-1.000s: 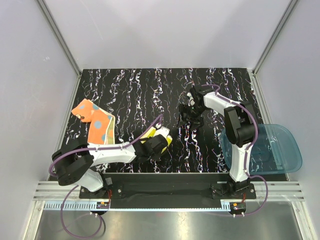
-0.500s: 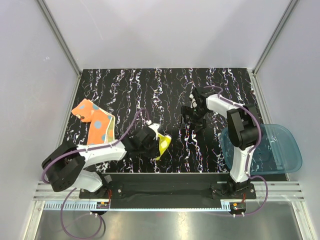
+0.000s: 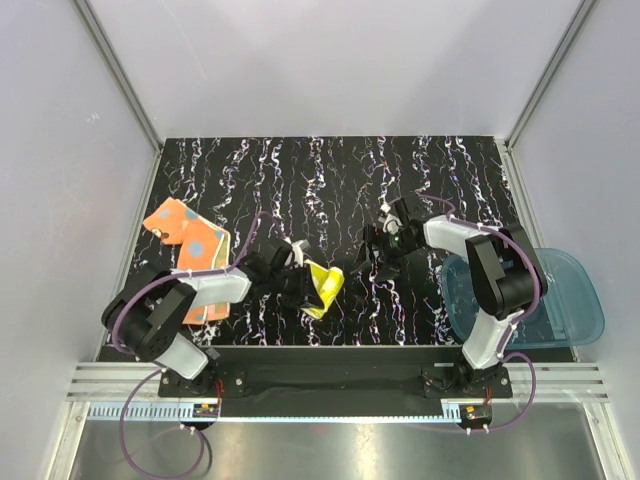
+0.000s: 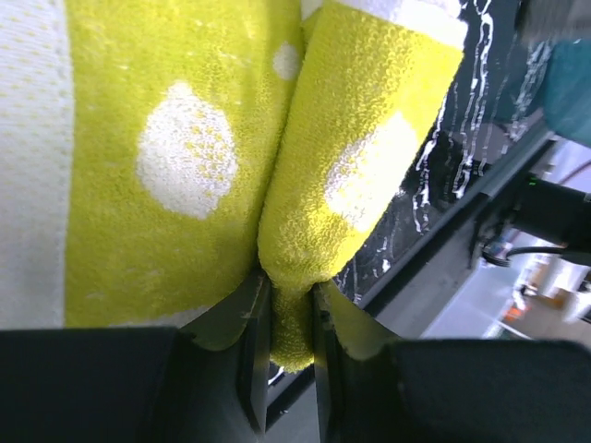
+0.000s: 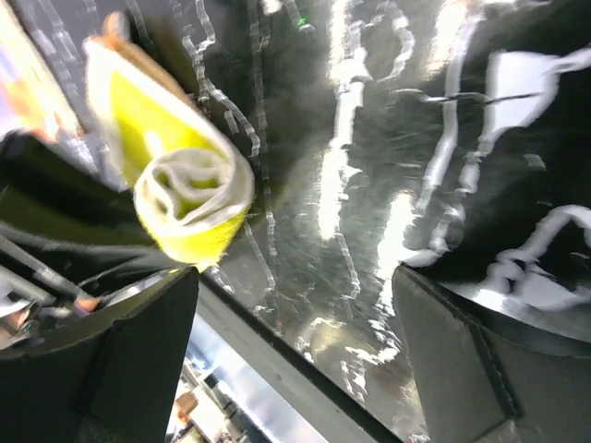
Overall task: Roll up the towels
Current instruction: Roll the towel
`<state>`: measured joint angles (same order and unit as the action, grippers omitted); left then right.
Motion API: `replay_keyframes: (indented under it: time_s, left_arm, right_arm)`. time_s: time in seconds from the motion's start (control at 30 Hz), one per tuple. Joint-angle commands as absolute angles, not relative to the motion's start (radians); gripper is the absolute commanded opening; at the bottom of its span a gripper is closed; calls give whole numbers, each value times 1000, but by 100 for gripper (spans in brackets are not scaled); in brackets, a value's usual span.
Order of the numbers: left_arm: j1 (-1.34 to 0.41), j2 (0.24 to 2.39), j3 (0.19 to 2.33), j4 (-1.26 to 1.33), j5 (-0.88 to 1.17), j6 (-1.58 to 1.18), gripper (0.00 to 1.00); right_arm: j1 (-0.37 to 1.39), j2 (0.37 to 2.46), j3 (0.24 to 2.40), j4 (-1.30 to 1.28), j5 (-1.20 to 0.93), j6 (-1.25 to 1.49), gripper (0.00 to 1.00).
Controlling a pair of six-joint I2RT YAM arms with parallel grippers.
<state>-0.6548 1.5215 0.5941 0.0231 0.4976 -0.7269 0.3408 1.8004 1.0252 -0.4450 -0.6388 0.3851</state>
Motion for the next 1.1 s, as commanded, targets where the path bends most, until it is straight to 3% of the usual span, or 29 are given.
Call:
replay_keyframes:
  time_s: [0.0, 0.27, 0.47, 0.63, 0.9, 1.07]
  left_arm:
    - [-624, 1578, 609, 52, 606, -772, 0]
    - [-592, 1732, 669, 2, 667, -746, 0]
    - [-578, 1764, 680, -25, 687, -732, 0]
    - [-574, 1772, 689, -48, 701, -709, 0]
    - [-575, 1789, 695, -74, 713, -687, 0]
    - [-572, 1792, 698, -77, 715, -686, 0]
  right_arm:
    - [356, 1761, 971, -287, -753, 434, 92]
    - [439, 1784, 902, -160, -782, 482, 84]
    - [474, 1815, 911, -141, -766, 492, 78]
    - [480, 1865, 939, -141, -752, 503, 67]
    - [502, 1933, 962, -114, -742, 525, 62]
    - [505, 1934, 953, -118, -732, 525, 42]
